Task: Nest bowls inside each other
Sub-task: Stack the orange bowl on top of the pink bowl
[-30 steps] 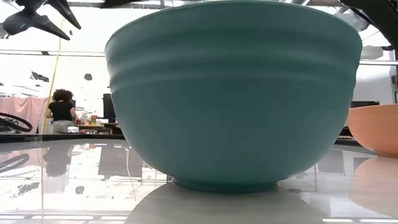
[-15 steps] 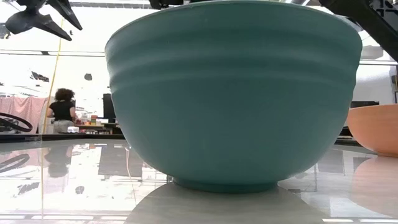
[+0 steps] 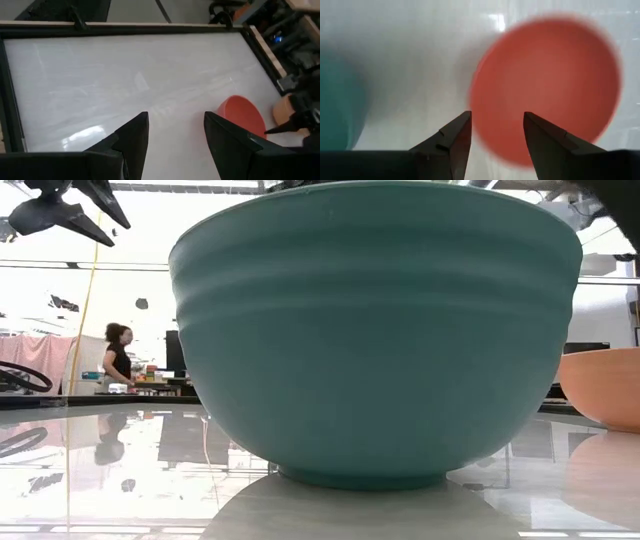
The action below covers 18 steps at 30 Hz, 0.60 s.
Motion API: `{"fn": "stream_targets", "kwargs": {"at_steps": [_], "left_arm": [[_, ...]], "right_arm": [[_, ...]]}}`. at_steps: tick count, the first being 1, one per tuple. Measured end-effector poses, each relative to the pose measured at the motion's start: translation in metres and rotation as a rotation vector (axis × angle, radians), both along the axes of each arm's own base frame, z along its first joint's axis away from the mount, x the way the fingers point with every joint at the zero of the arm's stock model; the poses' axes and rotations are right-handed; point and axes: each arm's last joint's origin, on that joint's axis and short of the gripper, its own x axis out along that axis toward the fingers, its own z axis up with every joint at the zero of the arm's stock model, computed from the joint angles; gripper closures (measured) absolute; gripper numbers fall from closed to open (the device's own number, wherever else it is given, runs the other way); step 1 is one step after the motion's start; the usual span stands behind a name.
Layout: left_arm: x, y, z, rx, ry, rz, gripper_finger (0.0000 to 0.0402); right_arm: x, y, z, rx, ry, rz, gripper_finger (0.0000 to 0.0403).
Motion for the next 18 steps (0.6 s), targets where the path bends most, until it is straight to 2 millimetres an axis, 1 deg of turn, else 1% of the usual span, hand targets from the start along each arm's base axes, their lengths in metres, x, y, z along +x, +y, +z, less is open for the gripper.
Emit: {"fn": "stream_targets", "kwargs": {"at_steps": [2, 4, 6, 11, 13, 15, 18], "left_arm": [[0.000, -0.001, 0.000, 0.001, 0.017, -0.028, 0.0221], [0.000, -0.001, 0.000, 0.004, 0.027, -0.045, 0.0221], [0.000, -0.001, -0.001, 0.010, 0.033, -0.052, 0.0221], [0.000, -0.001, 0.000, 0.031, 0.041, -0.056, 0.0221], [0.000, 0.000, 0.000, 0.040, 0.038, -0.046, 0.0221], [0.000, 0.000, 0.000, 0.038, 0.033, -0.037, 0.0221], [0.000, 0.000, 0.000, 0.038, 0.031, -0.035, 0.0221]], "right_arm": [[-0.019, 0.005, 0.003, -0.007, 0.015, -0.018, 0.0205], [-0.047, 0.006, 0.008, -0.007, 0.021, -0.074, 0.0205], [-0.083, 0.003, 0.010, -0.001, 0.028, -0.176, 0.0205], [-0.178, 0.002, 0.008, 0.042, 0.000, -0.540, 0.0205], [-0.209, 0.002, 0.009, 0.091, -0.024, -0.689, 0.0205], [-0.233, 0.002, 0.009, 0.146, -0.058, -0.831, 0.0205], [-0.256, 0.004, 0.006, 0.198, -0.101, -0.953, 0.0205]]}}
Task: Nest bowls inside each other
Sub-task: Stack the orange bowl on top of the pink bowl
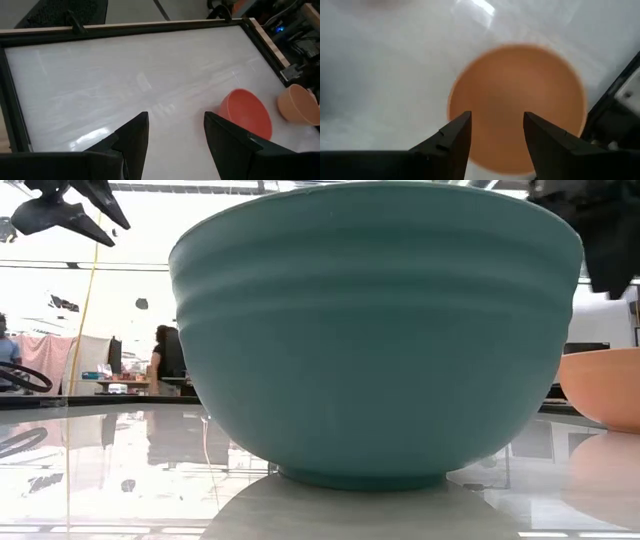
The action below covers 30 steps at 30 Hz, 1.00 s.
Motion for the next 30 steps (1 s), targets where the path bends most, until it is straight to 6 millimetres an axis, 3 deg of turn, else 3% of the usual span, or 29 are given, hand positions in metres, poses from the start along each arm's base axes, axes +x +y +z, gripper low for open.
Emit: {"fn": "stream_targets", "kwargs": {"at_steps": [4, 14, 23, 30], "left_arm": [[0.000, 0.000, 0.000, 0.001, -0.001, 0.002, 0.0221], [0.000, 0.001, 0.000, 0.015, -0.006, 0.018, 0.0221], [0.000, 0.001, 0.000, 0.023, -0.001, 0.017, 0.0221], [-0.001, 0.001, 0.000, 0.026, 0.005, 0.014, 0.0221]], "right_arm": [[-0.007, 0.008, -0.007, 0.024, -0.023, -0.040, 0.0204], [0.025, 0.032, -0.039, 0.002, 0.003, 0.081, 0.0204], [0.032, 0.035, -0.055, -0.049, 0.105, 0.107, 0.0204], [0.049, 0.043, -0.076, -0.041, 0.134, 0.205, 0.0211]]}}
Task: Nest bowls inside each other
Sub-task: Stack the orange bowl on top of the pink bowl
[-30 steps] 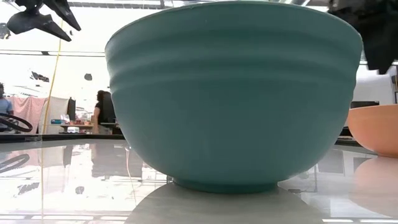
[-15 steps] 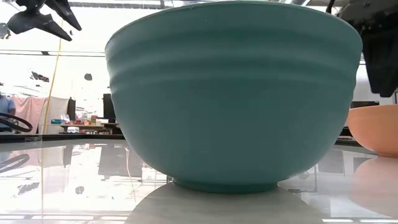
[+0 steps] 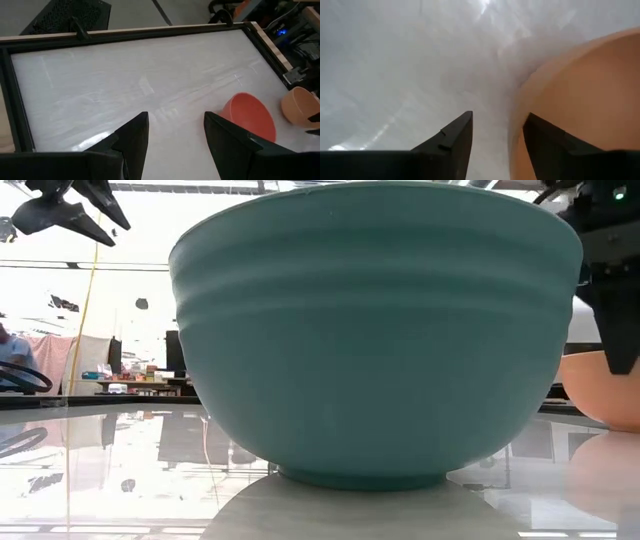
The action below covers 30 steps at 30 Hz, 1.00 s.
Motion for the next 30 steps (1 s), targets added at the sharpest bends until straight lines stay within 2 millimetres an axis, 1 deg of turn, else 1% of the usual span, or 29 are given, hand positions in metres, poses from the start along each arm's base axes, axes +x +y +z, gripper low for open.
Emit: {"fn": "stream_targets", "kwargs": {"at_steps": [2, 4, 6, 9, 10, 11, 13, 15, 20, 24, 27, 30], "left_arm": [[0.000, 0.000, 0.000, 0.001, 0.001, 0.000, 0.0221], [0.000, 0.000, 0.000, 0.001, 0.001, 0.000, 0.0221], [0.000, 0.000, 0.000, 0.001, 0.001, 0.000, 0.0221], [0.000, 0.000, 0.000, 0.002, 0.001, 0.001, 0.0221], [0.000, 0.000, 0.000, 0.004, 0.001, 0.002, 0.0221], [0.000, 0.000, 0.000, 0.008, 0.000, 0.006, 0.0221], [0.000, 0.000, 0.000, 0.012, -0.001, 0.011, 0.0221], [0.000, 0.000, 0.000, 0.014, -0.002, 0.012, 0.0221], [0.000, 0.000, 0.000, 0.013, -0.002, 0.012, 0.0221], [0.000, 0.001, 0.000, 0.013, -0.003, 0.013, 0.0221], [0.000, 0.001, 0.000, 0.013, -0.004, 0.014, 0.0221], [0.000, 0.001, 0.000, 0.013, -0.005, 0.016, 0.0221]], "right_arm": [[0.003, 0.000, -0.005, 0.009, 0.021, 0.011, 0.0221], [0.005, -0.001, -0.008, 0.012, 0.040, 0.002, 0.0244], [0.005, -0.003, -0.008, 0.010, 0.046, -0.004, 0.0282], [0.005, -0.006, -0.006, 0.008, 0.049, -0.022, 0.0362], [0.004, -0.008, -0.004, 0.008, 0.049, -0.027, 0.0380], [0.003, -0.009, -0.003, 0.000, 0.041, -0.035, 0.0387], [0.003, -0.015, 0.001, -0.003, 0.036, -0.048, 0.0387], [0.005, -0.020, 0.006, -0.015, 0.020, -0.019, 0.0393], [0.026, -0.036, 0.035, -0.097, -0.092, 0.156, 0.0394], [0.049, -0.055, 0.065, -0.208, -0.201, 0.340, 0.0394], [0.067, -0.068, 0.090, -0.283, -0.303, 0.537, 0.0394], [0.083, -0.077, 0.118, -0.399, -0.431, 0.722, 0.0394]]}}
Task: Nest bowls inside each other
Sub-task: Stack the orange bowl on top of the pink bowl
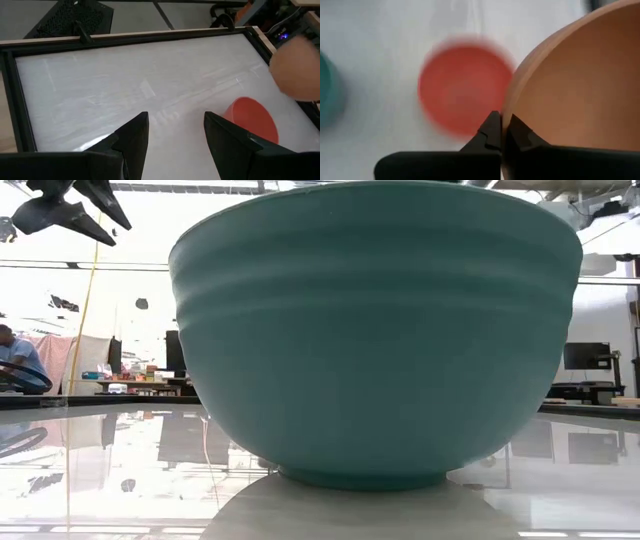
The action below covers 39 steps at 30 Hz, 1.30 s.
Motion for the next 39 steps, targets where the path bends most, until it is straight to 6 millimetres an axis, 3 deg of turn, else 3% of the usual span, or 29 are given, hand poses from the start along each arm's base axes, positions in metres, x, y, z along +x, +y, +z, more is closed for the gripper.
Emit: {"fn": "stream_targets", "kwargs": {"at_steps": [8, 14, 19, 24, 31, 39], "left_arm": [[0.000, 0.000, 0.000, 0.001, -0.003, 0.005, 0.0221], [0.000, 0.000, 0.000, 0.008, -0.011, 0.020, 0.0221], [0.000, 0.001, 0.001, 0.008, -0.020, 0.034, 0.0221], [0.000, 0.001, 0.001, -0.002, -0.029, 0.042, 0.0221], [0.000, 0.001, 0.001, -0.003, -0.037, 0.053, 0.0221], [-0.001, 0.002, 0.001, 0.015, -0.051, 0.083, 0.0221]], "right_arm": [[0.026, -0.004, 0.068, -0.236, -0.413, 0.314, 0.0394], [0.032, 0.006, 0.090, -0.301, -0.609, 0.558, 0.0394], [0.043, 0.012, 0.084, -0.307, -0.660, 0.739, 0.0394], [0.077, 0.024, 0.062, -0.300, -0.638, 0.871, 0.0394], [0.122, 0.039, 0.061, -0.335, -0.601, 1.077, 0.0394], [0.166, 0.078, 0.040, -0.416, -0.558, 1.308, 0.0394]]}}
